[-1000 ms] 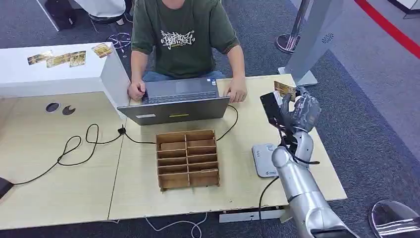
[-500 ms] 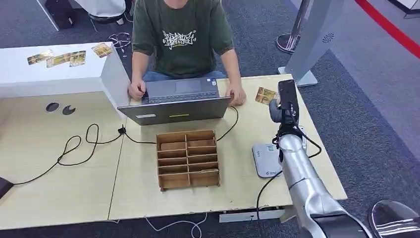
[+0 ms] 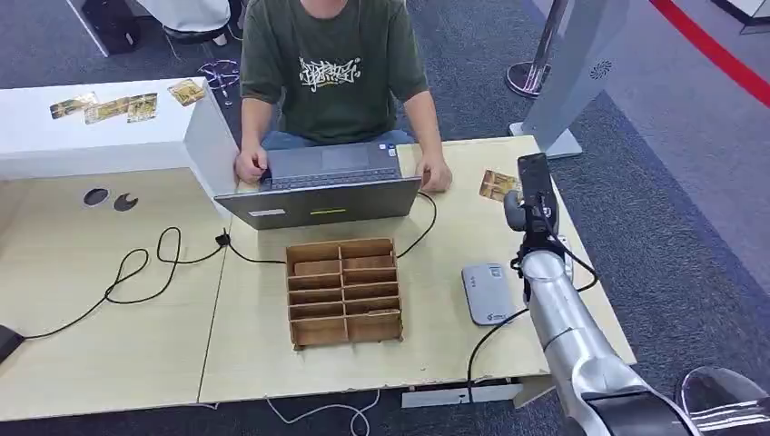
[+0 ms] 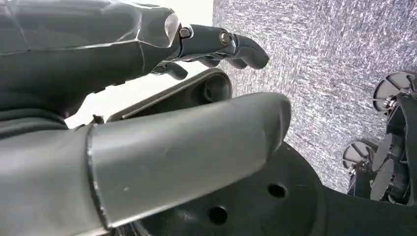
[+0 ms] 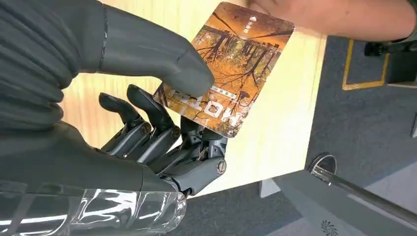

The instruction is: Pass the card to the sensor for recognition and then transmit it.

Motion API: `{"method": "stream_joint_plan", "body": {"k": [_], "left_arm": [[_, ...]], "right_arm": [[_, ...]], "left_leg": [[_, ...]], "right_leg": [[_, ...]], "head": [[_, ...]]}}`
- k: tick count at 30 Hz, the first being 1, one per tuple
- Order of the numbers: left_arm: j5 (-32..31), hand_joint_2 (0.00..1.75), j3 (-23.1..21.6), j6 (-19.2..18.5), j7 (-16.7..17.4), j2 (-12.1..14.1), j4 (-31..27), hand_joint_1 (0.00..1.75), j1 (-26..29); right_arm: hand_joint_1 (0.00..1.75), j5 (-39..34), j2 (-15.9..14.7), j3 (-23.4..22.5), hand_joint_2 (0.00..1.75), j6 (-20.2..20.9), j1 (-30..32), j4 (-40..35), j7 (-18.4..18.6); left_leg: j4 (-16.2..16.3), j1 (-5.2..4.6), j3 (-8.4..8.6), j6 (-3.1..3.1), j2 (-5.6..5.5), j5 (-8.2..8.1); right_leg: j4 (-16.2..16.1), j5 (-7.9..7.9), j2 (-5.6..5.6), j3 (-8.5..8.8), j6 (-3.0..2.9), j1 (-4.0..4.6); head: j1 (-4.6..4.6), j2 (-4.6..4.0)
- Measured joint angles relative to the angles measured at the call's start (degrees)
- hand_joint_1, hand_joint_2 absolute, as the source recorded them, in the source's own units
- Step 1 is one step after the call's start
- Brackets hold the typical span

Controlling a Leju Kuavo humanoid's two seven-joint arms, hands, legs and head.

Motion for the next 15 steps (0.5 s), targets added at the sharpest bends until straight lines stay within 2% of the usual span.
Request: {"method": "stream_joint_plan", "body": {"k": [15], "left_arm": [[0.28, 0.00, 0.11, 0.13, -0.61, 0.00, 0.00, 0.00, 0.30]], "right_arm": [[1.75, -1.25, -2.86, 1.33, 1.75, -0.92, 11.28, -10.45, 1.68]], "left_leg": [[0.00, 0.00, -0.02, -0.01, 0.00, -0.03]], "right_leg": [[-0.02, -0.01, 0.00, 0.00, 0.01, 0.00]], "head": [[0.00, -0.02]]}}
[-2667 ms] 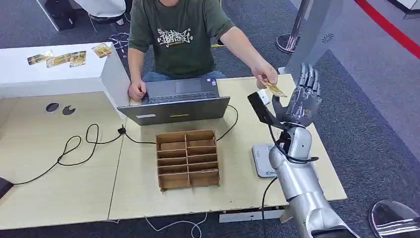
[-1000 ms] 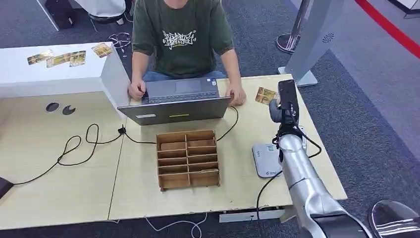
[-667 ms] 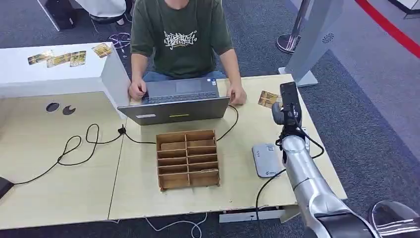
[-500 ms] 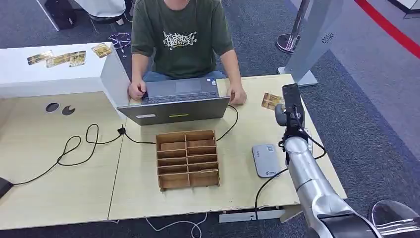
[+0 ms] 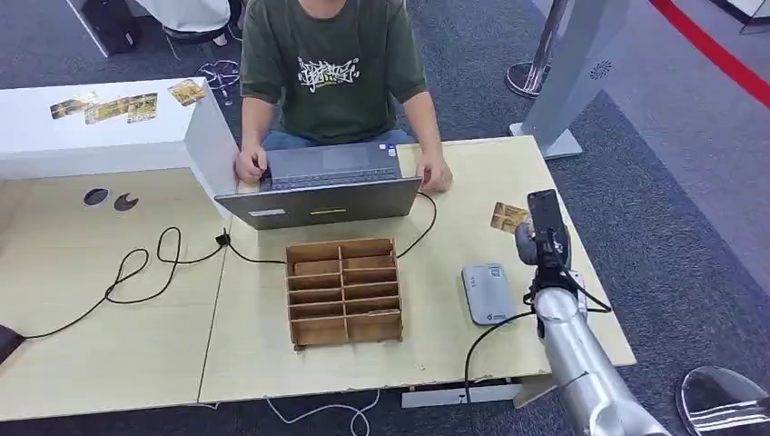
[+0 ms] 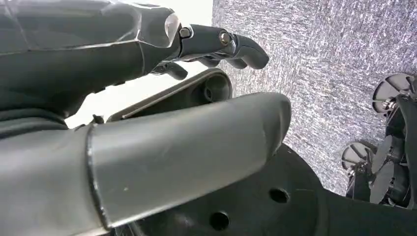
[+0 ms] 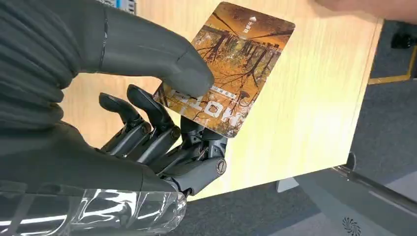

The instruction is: Pass the card to the sensor for recognition and then transmit it.

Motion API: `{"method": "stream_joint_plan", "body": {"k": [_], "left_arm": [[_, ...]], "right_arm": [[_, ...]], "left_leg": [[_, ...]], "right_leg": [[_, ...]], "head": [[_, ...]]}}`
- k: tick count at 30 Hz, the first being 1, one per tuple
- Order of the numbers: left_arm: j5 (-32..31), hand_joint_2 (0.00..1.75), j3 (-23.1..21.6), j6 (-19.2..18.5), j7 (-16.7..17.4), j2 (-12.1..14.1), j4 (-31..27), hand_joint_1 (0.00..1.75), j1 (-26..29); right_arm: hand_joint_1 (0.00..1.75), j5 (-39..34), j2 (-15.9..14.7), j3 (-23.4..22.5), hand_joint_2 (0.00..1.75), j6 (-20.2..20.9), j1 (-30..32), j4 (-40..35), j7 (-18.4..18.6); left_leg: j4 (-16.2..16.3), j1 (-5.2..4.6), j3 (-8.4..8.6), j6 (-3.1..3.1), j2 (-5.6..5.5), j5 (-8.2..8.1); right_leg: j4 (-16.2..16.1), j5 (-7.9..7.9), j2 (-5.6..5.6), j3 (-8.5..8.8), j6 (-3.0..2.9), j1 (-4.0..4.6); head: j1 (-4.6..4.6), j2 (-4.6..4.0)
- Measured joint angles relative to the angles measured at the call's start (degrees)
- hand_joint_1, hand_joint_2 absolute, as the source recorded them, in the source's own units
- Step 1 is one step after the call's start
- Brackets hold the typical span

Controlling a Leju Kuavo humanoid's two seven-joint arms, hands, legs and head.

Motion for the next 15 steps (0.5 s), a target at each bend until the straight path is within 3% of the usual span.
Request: {"method": "stream_joint_plan", "body": {"k": [15], "left_arm": [[0.00, 0.00, 0.35, 0.07, -0.04, 0.00, 0.00, 0.00, 0.05]], "right_arm": [[1.75, -1.16, -1.31, 0.11, 1.75, 1.05, 6.86, -5.18, 0.70]], "left_leg": [[0.00, 0.00, 0.00, 0.01, -0.01, -0.01]], "right_leg": [[-0.01, -0.01, -0.01, 0.00, 0.00, 0.00]], "head": [[0.02, 0.02]]}}
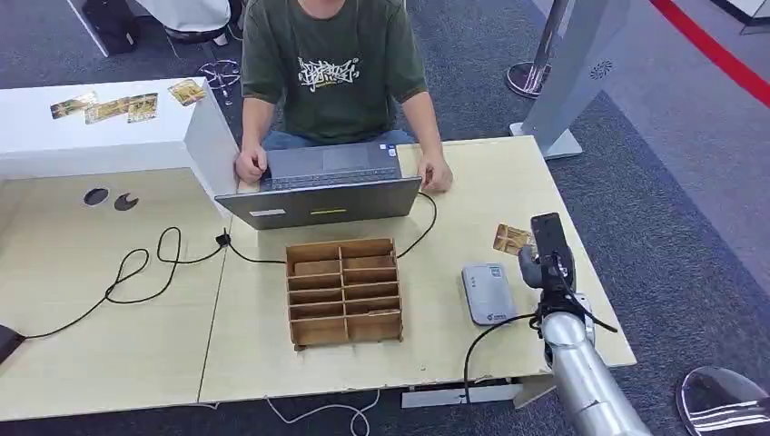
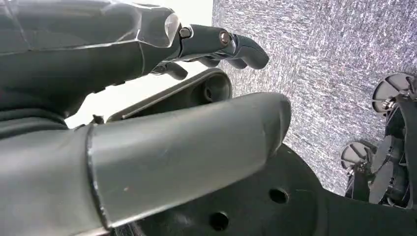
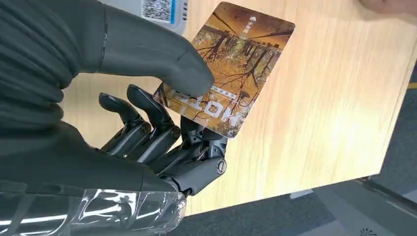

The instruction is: Pass the card to the sensor for recognition and then transmit it.

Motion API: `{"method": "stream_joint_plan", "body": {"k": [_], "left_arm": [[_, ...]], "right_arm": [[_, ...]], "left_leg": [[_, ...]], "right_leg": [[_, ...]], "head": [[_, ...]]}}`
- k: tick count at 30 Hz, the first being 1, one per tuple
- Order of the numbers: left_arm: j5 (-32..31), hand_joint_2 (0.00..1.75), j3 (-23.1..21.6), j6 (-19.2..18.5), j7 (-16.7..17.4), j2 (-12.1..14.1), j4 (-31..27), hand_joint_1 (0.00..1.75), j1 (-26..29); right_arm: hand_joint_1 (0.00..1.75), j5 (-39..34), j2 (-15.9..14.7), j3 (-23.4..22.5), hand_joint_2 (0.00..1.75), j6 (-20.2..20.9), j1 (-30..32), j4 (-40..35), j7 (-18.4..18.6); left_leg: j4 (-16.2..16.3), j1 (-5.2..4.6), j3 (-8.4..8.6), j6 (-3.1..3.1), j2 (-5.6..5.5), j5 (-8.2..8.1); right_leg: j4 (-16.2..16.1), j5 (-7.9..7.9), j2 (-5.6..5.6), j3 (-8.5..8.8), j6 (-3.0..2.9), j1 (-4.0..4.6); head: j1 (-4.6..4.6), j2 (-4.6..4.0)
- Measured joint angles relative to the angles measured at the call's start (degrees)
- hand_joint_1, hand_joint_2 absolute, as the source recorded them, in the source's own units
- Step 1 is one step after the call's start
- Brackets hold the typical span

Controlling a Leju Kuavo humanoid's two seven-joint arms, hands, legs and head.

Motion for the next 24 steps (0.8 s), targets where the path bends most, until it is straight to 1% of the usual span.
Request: {"method": "stream_joint_plan", "body": {"k": [14, 24], "left_arm": [[0.00, 0.00, 0.15, 0.13, -0.02, 0.00, 0.00, 0.00, 0.04], [0.00, 0.00, 0.17, 0.28, -0.07, 0.00, 0.00, 0.00, 0.06]], "right_arm": [[1.75, -2.71, -0.88, 0.00, 1.75, 2.82, 6.46, -4.18, 0.44], [1.75, -3.78, -1.53, 0.00, 1.75, 3.65, 8.37, -4.88, 0.44]], "left_leg": [[0.00, 0.00, 0.00, 0.00, 0.00, 0.00], [0.00, 0.00, 0.00, 0.00, 0.01, 0.00]], "right_leg": [[0.00, 0.00, 0.00, 0.00, 0.00, 0.00], [0.00, 0.00, 0.00, 0.01, 0.00, 0.00]], "head": [[0.00, 0.00], [0.00, 0.00]]}}
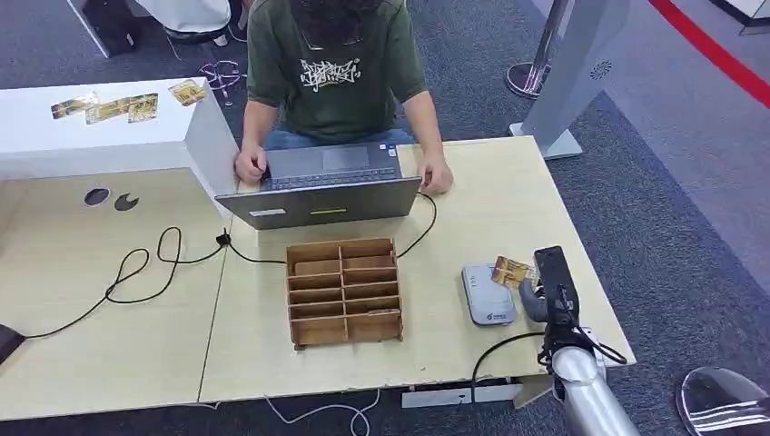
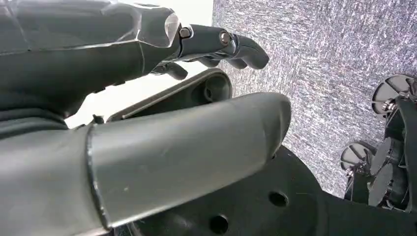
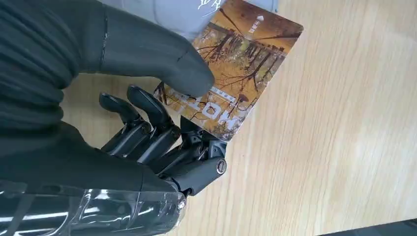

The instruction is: Pass the card to the sensor for recognition and then transmit it.

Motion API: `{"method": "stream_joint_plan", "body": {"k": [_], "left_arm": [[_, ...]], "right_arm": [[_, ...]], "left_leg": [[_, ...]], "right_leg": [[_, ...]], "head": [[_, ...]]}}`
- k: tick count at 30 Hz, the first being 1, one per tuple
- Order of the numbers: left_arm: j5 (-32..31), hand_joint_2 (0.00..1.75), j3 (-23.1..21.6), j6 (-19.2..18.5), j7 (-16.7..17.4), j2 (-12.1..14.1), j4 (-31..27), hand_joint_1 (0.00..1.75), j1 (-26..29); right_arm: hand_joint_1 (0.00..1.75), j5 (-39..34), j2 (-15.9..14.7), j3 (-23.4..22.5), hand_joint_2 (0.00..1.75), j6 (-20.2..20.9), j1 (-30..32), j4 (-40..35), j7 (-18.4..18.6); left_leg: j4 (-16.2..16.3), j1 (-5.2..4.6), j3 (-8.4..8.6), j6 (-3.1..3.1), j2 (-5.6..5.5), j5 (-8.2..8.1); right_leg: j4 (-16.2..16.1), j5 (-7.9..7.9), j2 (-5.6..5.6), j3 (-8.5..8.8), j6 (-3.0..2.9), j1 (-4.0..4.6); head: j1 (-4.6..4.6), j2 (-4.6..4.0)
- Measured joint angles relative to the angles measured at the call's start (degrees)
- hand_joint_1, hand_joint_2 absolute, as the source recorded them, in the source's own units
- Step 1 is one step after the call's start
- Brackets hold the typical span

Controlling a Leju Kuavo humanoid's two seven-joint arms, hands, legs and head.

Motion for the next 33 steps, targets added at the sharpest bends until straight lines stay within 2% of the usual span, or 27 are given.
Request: {"method": "stream_joint_plan", "body": {"k": [13, 22, 25, 33], "left_arm": [[0.00, 0.00, 0.02, 0.00, -0.09, 0.04, 0.00, 0.00, 0.00], [-0.02, 0.00, 0.04, -0.07, -0.09, 0.07, 0.00, 0.00, 0.00], [-0.04, 0.00, 1.42, -0.20, -0.09, 0.09, 0.00, 0.00, 0.01], [-0.42, 0.00, 1.99, -0.46, -0.09, 0.28, 0.00, 0.00, 0.00]], "right_arm": [[1.75, -0.24, -0.52, 0.00, 1.75, 0.44, 0.88, -0.24, 0.00], [1.75, -0.31, -1.44, 0.33, 1.75, 2.53, 0.82, -0.04, 0.72], [1.75, -0.39, -1.77, 0.63, 1.75, 3.21, 0.53, 0.35, 1.01], [1.75, -0.44, -3.30, 2.34, 1.75, 6.73, -1.98, 2.84, 1.99]], "left_leg": [[0.00, 0.00, 0.00, 0.00, 0.00, 0.00], [0.00, 0.00, 0.00, 0.00, 0.00, 0.00], [0.00, 0.00, 0.00, 0.00, 0.01, 0.00], [0.00, 0.00, 0.03, 0.00, 0.03, 0.00]], "right_leg": [[0.00, 0.00, 0.00, 0.00, 0.00, 0.00], [0.01, 0.00, 0.00, 0.01, 0.00, 0.00], [0.00, 0.00, 0.00, 0.01, 0.00, 0.00], [0.00, 0.01, 0.01, 0.03, 0.00, 0.00]], "head": [[0.00, 0.00], [0.00, 0.00], [0.00, 0.00], [0.00, 0.00]]}}
